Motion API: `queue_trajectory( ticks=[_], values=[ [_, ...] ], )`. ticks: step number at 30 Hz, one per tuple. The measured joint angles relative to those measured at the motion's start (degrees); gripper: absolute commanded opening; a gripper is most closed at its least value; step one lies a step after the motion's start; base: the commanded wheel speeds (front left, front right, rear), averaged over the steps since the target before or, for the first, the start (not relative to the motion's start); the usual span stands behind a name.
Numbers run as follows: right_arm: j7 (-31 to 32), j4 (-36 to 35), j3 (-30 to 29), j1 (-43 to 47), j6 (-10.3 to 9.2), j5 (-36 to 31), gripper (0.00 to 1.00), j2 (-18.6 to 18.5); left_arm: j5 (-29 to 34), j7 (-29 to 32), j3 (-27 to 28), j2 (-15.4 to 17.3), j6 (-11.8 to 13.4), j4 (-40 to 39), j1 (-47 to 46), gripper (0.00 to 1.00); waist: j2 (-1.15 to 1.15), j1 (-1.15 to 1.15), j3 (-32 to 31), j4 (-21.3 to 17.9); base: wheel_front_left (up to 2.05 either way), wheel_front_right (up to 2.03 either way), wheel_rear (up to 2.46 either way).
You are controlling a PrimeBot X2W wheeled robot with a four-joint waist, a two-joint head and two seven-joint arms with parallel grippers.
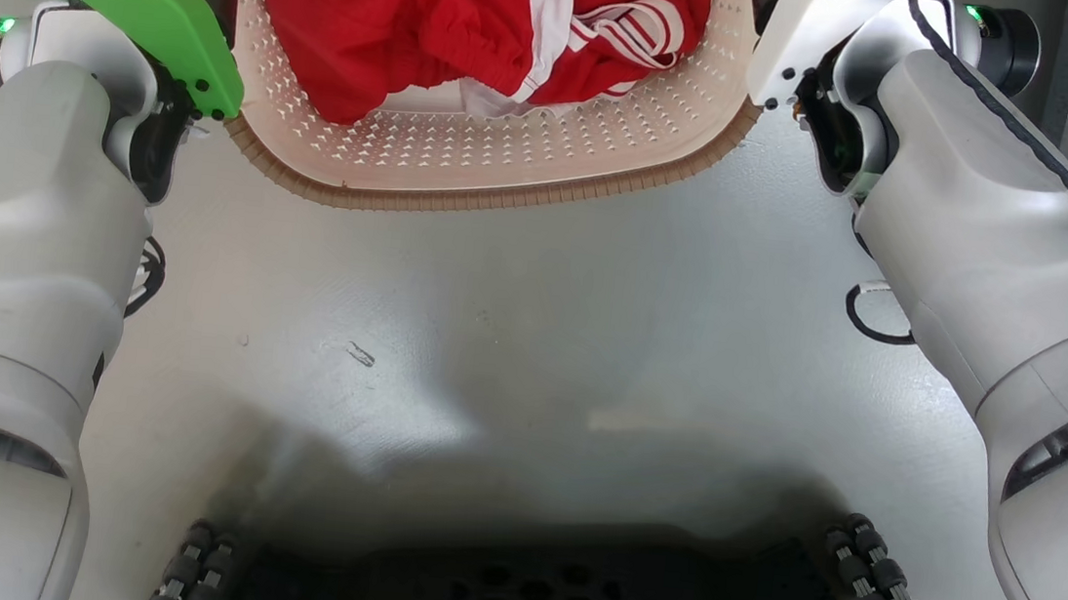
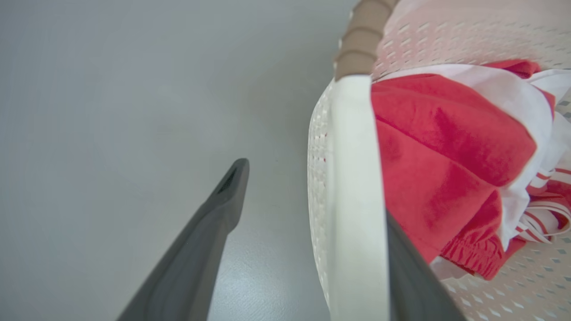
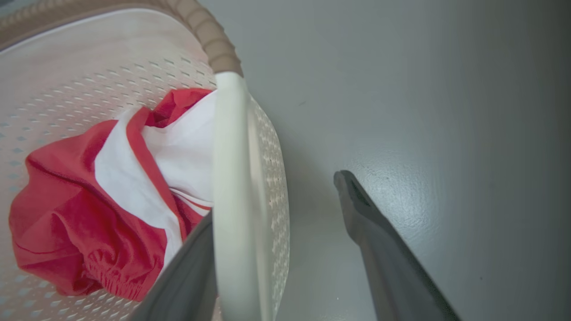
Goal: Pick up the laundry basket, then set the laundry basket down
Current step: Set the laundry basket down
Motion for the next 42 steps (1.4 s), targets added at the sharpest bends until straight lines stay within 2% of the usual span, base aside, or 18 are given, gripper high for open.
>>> queue_trajectory(
  ticks=[15,22,42],
  values=[
    [-0.12,-1.40,1.18,2.05,1.85,1.52,1.00,-1.16,-0.35,-1.14,-0.05,-0.69,-0.01,1.10,1.23,1.00,0.00,0.00,-3.78,0.57,0.00,0.00,0.00],
    [-1.76,-1.36,1.78,3.47,1.98,2.14,1.00,-1.16,-0.57,-3.30,-0.43,-0.85,-0.01,1.18,3.26,1.00,0.00,0.00,-6.41,0.76,0.00,0.00,0.00],
    [-4.65,0.18,1.49,10.58,3.43,2.07,1.00,-1.15,0.29,-7.37,-2.29,-0.58,-0.01,-0.55,11.22,1.00,0.00,0.00,-17.99,0.91,0.00,0.00,0.00]
  ],
)
